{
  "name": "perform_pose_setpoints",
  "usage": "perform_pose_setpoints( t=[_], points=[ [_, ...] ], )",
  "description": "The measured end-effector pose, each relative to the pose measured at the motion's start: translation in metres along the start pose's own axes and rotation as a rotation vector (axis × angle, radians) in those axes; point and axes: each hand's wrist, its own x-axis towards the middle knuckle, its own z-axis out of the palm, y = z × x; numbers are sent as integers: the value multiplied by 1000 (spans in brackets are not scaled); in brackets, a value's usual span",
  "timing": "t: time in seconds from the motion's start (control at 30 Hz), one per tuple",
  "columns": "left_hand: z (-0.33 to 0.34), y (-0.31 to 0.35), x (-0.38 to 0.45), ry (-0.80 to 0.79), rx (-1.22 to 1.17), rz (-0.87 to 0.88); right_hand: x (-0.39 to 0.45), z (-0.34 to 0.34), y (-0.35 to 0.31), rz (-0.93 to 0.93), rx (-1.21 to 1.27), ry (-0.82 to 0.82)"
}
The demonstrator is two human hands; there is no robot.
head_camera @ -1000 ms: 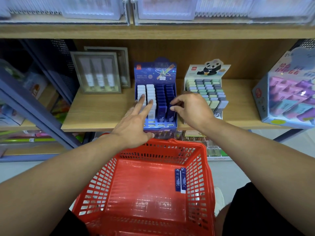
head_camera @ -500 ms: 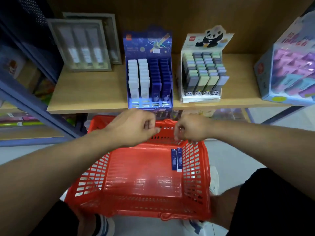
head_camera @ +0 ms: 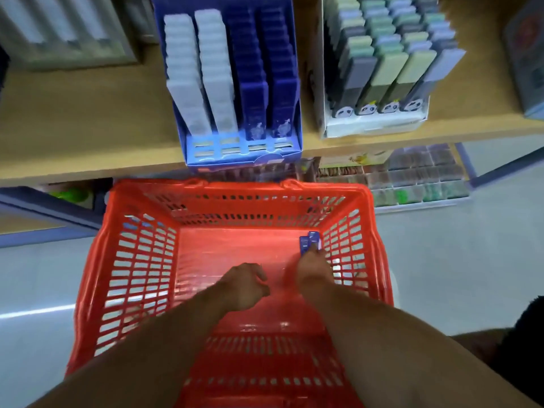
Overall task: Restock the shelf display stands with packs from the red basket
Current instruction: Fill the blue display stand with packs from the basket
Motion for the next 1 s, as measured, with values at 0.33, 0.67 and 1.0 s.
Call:
perform_pose_setpoints(
  t=[0.33,0.67,1.0],
  points=[
    [44,-22,36,-73,-64,-47,16,10,-3,10,133,78],
    [59,-42,34,24,-42,-164,7,15,-11,-22,84,-64],
    [72,-37,33,67,4,-163,-34,50,-10,-103,96,-306]
  ],
)
